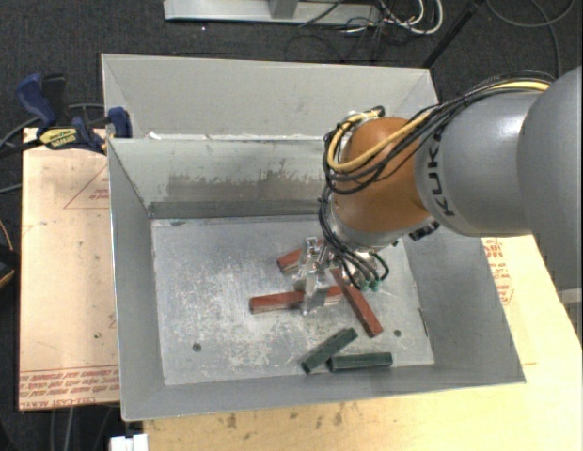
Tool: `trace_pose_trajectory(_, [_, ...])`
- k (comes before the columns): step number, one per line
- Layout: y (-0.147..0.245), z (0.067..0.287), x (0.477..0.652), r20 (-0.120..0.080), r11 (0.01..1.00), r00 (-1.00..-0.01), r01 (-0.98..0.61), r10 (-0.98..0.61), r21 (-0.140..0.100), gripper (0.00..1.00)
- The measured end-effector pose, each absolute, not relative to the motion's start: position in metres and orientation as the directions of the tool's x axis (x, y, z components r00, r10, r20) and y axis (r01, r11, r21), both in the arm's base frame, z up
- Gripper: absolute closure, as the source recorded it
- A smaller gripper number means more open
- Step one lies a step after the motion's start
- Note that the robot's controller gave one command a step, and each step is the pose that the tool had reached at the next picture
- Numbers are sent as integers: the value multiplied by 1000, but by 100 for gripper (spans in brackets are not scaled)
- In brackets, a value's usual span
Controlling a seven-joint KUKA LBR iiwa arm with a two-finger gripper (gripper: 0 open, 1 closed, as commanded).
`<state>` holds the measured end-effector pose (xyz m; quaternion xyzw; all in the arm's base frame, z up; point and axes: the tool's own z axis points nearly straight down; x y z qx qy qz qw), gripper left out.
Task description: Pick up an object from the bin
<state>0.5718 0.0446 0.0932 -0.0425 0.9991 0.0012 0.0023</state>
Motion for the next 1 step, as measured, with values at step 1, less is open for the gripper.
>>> trace_pose_trajectory(1, [45,93,572,-5,996,-996,-85,-85,2,100])
